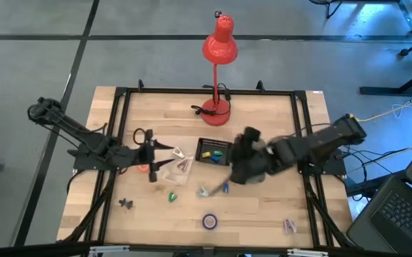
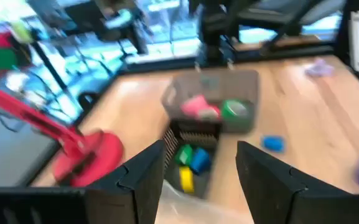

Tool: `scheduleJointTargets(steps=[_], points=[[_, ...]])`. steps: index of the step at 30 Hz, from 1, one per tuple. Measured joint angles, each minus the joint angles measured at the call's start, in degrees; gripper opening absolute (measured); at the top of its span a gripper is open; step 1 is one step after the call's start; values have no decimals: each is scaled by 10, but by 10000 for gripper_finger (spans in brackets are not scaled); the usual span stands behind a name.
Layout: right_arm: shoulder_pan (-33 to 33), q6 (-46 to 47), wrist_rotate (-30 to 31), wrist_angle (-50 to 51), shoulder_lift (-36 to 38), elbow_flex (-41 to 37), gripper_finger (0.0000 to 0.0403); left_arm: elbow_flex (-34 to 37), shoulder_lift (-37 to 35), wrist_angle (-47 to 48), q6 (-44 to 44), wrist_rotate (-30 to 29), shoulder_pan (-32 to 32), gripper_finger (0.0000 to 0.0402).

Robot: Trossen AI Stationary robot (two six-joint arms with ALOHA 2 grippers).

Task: Pick and place Stapler, Stapler remover, tape
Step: Put the black staple remover into the transparent bin

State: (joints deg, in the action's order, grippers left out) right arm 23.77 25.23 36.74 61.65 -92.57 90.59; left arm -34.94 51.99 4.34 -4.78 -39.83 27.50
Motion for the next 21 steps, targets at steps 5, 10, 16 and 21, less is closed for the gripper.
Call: scheduleJointTargets(steps=[5,10,16,21], points=[[108,62,111,33,13,-8,225,0,-71,129,-122,-19,70,180],[194,99,150,-44,43,-97,225,0,-124,164,-160,-62,156,171],[231,115,84,-250,128,-265,225,0,-156,164,-161,-87,230,160],[225,-19,67,-407,234,-404,225,0,-157,165,-161,-102,255,151]])
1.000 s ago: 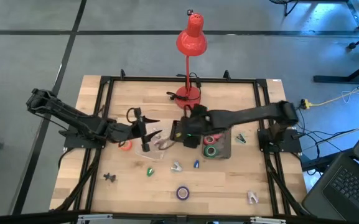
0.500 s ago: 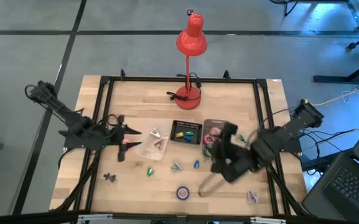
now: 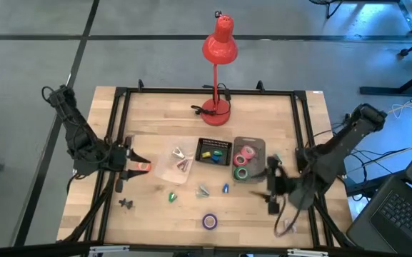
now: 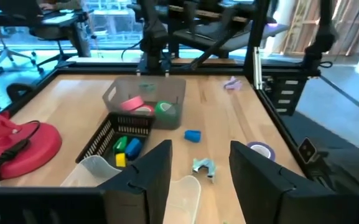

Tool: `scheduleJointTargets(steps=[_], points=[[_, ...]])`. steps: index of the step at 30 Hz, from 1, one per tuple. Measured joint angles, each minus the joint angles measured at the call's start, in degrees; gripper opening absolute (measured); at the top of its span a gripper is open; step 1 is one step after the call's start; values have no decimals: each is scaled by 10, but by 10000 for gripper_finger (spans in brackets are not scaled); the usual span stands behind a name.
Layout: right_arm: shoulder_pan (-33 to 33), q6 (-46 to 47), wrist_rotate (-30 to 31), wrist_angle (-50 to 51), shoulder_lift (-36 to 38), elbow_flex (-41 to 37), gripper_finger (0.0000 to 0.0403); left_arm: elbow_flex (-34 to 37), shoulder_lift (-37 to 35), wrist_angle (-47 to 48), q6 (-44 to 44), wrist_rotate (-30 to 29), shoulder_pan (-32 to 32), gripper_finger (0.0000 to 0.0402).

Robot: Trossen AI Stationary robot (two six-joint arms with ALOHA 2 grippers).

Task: Pick and place Stapler, Stapler remover, tape
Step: Put the black staple remover into the transparent bin

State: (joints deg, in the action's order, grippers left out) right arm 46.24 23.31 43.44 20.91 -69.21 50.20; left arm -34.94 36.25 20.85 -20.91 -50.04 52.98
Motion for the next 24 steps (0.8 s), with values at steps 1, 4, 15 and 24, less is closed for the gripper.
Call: scheduleJointTargets(steps=[1,4,15,24], points=[[-10,-8,9,-1,32,-21,225,0,0,4,0,0,1,149],[-32,-13,46,37,158,-75,225,0,-2,38,-19,0,3,143],[-37,-179,-129,-218,487,-281,225,0,-4,263,-397,178,1,118],[-38,-158,-59,-313,496,-364,225,0,111,245,-562,403,2,104]])
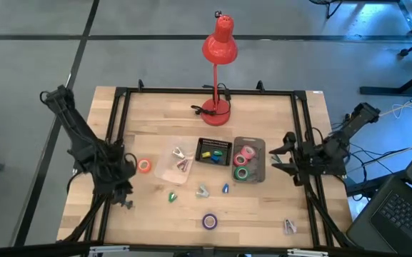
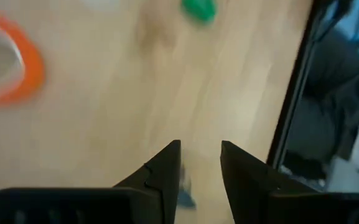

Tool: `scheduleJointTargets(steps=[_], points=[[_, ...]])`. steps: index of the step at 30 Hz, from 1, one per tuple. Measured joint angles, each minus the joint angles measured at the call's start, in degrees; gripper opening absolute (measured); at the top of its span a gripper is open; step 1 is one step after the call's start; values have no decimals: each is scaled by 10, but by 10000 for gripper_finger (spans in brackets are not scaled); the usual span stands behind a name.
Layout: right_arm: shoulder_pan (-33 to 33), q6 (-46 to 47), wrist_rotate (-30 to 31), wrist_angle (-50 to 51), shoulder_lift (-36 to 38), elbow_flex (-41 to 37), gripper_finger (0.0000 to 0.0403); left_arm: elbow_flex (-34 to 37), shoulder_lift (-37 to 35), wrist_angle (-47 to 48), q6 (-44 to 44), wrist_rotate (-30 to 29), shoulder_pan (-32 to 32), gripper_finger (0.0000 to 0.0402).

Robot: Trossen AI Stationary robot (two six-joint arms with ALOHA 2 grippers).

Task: Pick and place Stapler, Stapler remover, tape
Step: Put the black staple remover into the transparent bin

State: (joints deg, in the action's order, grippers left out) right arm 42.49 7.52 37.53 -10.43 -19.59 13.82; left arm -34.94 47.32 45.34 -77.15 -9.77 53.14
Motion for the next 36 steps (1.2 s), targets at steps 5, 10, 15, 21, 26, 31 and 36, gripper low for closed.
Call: scheduleJointTargets(steps=[5,10,15,21,26,31,36], points=[[0,11,-37,-23,-6,1,225,0,63,-18,-59,70,13,98],[0,10,-46,-33,-6,2,225,0,113,-31,-67,84,29,97],[0,11,-46,-37,-8,2,225,0,132,-40,-67,98,36,97],[0,10,-46,-56,-26,3,225,0,133,-35,-76,115,45,97],[0,13,-46,-57,-39,3,225,0,133,-35,-76,114,53,97],[0,15,-46,-59,-50,3,225,0,134,-26,-76,120,67,97],[0,15,-46,-64,-57,3,225,0,153,20,-72,151,99,97]])
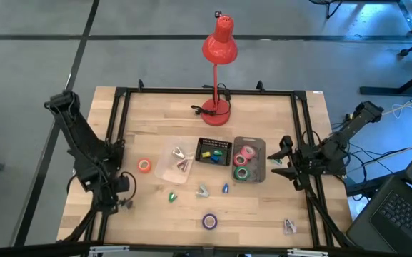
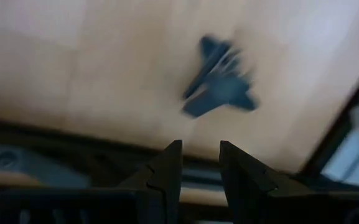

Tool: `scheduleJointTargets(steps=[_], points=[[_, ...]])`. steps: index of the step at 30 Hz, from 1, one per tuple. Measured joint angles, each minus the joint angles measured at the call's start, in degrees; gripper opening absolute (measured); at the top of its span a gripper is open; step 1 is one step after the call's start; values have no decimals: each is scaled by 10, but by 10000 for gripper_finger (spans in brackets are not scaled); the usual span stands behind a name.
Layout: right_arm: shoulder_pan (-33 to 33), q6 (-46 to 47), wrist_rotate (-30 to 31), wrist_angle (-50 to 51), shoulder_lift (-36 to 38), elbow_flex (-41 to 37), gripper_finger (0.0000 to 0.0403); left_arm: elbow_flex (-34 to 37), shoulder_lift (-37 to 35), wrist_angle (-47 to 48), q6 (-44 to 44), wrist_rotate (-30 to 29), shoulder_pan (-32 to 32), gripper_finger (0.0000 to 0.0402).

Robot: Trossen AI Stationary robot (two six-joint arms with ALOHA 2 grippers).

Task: Pick and place Stapler, Stapler remover, tape
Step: Put the black staple remover into the transparent bin

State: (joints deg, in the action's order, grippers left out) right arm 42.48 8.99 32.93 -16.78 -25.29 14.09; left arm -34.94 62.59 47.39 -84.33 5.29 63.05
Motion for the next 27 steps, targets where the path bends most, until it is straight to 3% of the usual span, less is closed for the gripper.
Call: scheduleJointTargets(steps=[6,15,22,27], points=[[0,12,-1,-3,-8,0,225,0,56,2,64,-3,27,97],[0,11,-1,-16,-16,0,225,0,136,-40,182,-16,14,97],[0,11,-1,-19,-16,0,225,0,143,-111,235,-67,-29,97],[0,11,-1,-19,-16,0,225,0,143,-134,260,-58,-51,97]])
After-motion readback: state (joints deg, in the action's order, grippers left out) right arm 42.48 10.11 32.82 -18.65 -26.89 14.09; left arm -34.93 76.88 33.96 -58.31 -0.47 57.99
